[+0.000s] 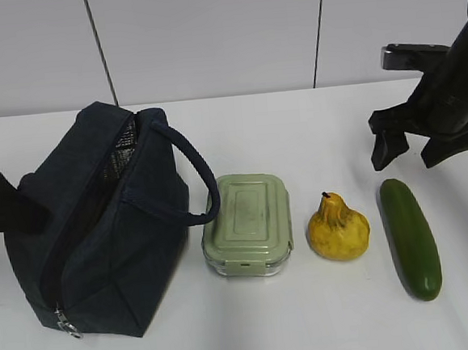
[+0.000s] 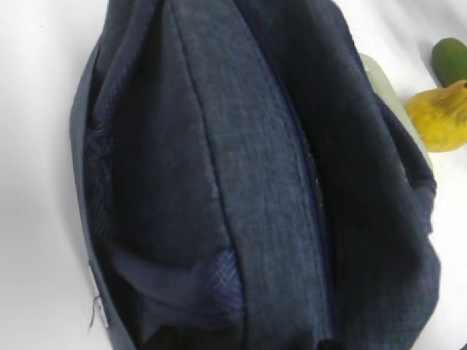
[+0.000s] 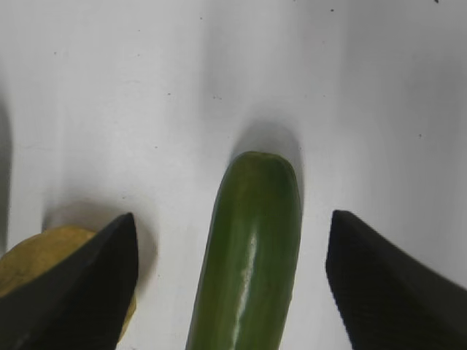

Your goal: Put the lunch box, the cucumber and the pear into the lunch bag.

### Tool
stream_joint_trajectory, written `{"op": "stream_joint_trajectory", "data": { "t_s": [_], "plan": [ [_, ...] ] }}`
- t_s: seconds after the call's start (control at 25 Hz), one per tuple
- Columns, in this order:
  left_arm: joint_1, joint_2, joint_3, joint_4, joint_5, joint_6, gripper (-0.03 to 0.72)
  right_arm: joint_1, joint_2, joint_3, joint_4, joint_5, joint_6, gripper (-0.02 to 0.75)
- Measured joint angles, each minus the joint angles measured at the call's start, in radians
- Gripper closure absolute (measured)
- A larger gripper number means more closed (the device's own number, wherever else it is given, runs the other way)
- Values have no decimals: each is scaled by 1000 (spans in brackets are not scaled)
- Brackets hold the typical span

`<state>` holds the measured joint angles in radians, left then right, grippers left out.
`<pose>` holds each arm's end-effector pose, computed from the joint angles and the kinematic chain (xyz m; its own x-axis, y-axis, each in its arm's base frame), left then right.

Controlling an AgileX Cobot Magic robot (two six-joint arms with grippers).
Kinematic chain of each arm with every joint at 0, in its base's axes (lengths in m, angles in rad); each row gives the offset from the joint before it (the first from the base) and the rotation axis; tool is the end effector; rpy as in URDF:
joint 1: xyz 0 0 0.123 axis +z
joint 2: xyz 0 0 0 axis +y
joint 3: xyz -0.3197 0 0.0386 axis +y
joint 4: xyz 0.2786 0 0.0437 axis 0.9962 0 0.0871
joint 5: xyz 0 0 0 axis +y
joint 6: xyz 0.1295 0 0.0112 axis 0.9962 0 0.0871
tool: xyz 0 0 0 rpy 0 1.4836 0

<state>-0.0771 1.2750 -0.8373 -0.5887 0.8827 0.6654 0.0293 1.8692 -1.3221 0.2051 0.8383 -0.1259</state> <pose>0.2583 -0.0759 0.2548 -0.8105 0.2994 -0.5035 0.4758 0.8378 -0.2678 0.4266 0.0322 0.1862 -0.9606 -0.0160 -0.2776 -0.0594 0.9871 0.1488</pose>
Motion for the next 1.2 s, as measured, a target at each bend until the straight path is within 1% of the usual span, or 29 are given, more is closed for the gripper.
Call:
{"op": "stream_joint_trajectory", "data": {
  "t_s": [0.04,0.08,0.16,0.24,0.32,0.36,0.52,1.0,1.04,1.12,1.2],
  "plan": [
    [0,9,0,-1,-3,1,351,0,0,0,0,-2,-2,125],
    [0,16,0,-2,-4,5,373,0,0,0,2,-2,-2,127],
    [0,20,0,-3,-10,9,468,0,0,0,2,-4,-4,127],
    [0,20,0,-7,-17,12,603,0,0,0,4,-6,-4,127],
    [0,20,0,-9,-19,13,655,0,2,0,4,-8,-6,127],
    [0,20,0,-9,-21,13,668,0,7,0,4,-8,-6,128],
    [0,20,0,-9,-21,13,685,0,51,-2,14,10,-6,130],
    [0,20,0,-9,-30,13,685,0,165,-4,16,25,20,147],
    [0,20,0,-9,-32,13,686,0,170,-6,16,27,20,155],
    [0,20,0,-9,-37,13,686,0,177,-13,16,39,20,203],
    [0,20,0,-9,-41,13,686,0,180,-17,16,45,20,294]
  ]
}}
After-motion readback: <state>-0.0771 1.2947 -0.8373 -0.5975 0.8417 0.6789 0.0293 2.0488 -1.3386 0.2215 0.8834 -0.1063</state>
